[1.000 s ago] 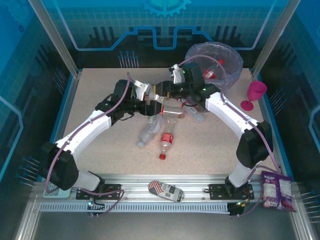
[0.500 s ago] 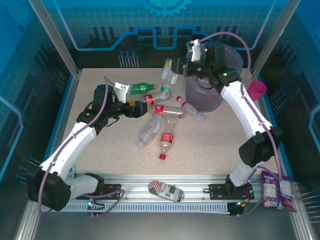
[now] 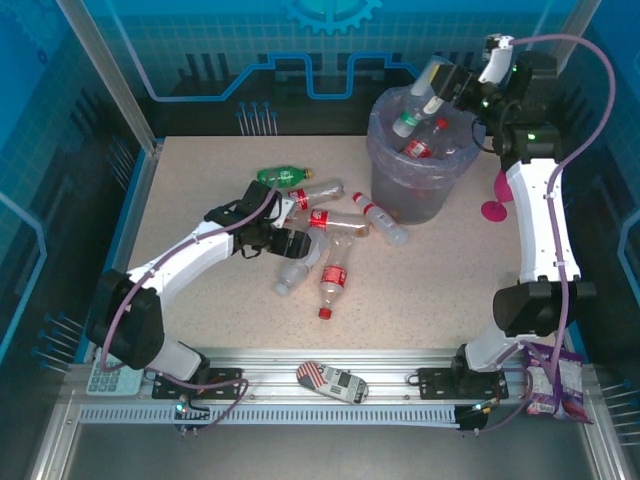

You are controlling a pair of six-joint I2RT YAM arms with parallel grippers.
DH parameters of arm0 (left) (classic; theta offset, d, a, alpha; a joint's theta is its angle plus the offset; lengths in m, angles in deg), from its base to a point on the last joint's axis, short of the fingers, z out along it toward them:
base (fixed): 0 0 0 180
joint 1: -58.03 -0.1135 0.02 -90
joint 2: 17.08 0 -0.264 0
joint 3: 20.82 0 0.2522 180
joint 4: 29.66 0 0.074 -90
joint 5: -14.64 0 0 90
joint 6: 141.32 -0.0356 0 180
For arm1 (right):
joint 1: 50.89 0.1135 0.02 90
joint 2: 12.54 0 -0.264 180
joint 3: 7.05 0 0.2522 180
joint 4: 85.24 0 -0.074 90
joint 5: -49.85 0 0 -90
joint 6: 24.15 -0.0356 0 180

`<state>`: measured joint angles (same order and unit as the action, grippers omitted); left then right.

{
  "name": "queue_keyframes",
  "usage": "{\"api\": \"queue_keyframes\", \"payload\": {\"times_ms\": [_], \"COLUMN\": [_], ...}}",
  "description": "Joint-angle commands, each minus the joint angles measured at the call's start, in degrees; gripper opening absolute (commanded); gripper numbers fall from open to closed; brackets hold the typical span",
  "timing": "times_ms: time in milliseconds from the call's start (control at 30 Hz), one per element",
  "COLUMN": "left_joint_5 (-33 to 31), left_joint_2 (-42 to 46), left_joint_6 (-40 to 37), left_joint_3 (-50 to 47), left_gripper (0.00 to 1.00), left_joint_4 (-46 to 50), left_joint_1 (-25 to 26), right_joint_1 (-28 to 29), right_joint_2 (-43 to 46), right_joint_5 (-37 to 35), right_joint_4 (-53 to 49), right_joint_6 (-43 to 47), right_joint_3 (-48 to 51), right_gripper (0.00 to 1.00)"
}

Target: Put the plastic bottles in the bin

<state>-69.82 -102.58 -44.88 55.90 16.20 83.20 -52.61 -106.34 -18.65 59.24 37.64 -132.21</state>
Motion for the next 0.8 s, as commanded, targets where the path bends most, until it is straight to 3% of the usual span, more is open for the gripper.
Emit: {"api": "queue_keyframes", "payload": {"times_ms": [0,767], "left_joint_5": [-2.1,0.3], "left_joint_2": [-1.4,-6.3], "left_joint_6": [-1.2,-5.2], "left_joint_3": [2.2,1.6], "left_gripper": [0.91,0.83], "left_joint_4": [2.2,5.4], "left_joint_1": [1.3,3.9], "right_joint_1": [-1.1,5.1], "right_joint_2": [-3.0,-21.6], "right_joint_5": [-4.3,-4.4], "right_joint_4": [1.6,-7.8], "right_joint_6": [-0.4,4.9], "right_joint_3": [-0.1,-3.1], "right_gripper": [0.49,0.48]}}
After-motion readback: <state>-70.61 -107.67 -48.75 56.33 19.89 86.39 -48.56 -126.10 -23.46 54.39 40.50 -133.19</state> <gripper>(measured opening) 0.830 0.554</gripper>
